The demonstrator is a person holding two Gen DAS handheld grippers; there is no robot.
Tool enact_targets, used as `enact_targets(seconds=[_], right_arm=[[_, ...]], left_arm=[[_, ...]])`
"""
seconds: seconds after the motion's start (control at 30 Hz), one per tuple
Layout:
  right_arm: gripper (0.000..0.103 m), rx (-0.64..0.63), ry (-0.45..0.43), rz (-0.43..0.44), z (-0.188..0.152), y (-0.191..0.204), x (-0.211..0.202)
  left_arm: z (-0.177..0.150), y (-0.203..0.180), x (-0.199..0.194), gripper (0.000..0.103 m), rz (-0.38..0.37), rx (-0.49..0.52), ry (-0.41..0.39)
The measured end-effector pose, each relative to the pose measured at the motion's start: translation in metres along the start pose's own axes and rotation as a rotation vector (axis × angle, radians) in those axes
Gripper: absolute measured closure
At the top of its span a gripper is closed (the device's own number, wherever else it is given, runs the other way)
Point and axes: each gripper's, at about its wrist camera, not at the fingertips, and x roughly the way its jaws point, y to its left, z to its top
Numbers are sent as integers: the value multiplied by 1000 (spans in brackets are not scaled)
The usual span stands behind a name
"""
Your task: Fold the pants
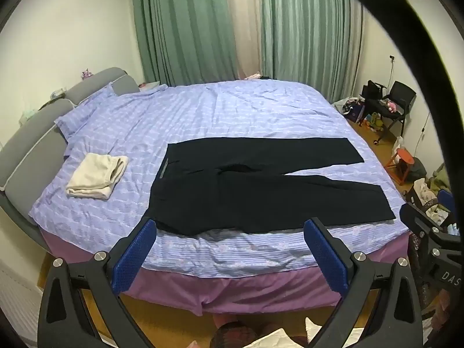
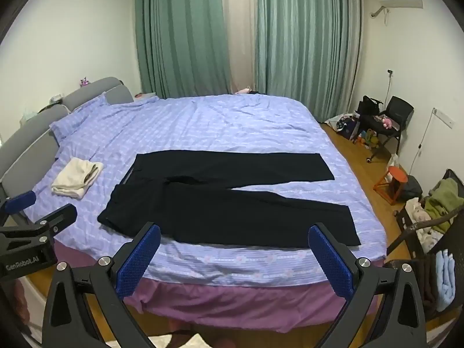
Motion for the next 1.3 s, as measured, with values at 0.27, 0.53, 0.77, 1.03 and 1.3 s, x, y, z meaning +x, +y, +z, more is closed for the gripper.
enact_targets(seconds=[0.27, 0.53, 0.77, 1.03, 1.3], right_arm=[[0, 1, -3, 1, 5, 0, -3], [0, 2, -27, 5, 1, -6, -11], [0, 7, -30, 2, 2, -8, -10], [0, 1, -35, 4, 3, -6, -11], [0, 0, -39, 3, 2, -5, -9]], left_arm=[[2, 2, -8, 0, 4, 5, -43], [-1, -4, -18, 0, 10, 1, -88], [-1, -3, -19, 0, 7, 1, -92], [-1, -4, -22, 0, 5, 0, -102], [5, 1, -21, 0, 4, -8, -104]])
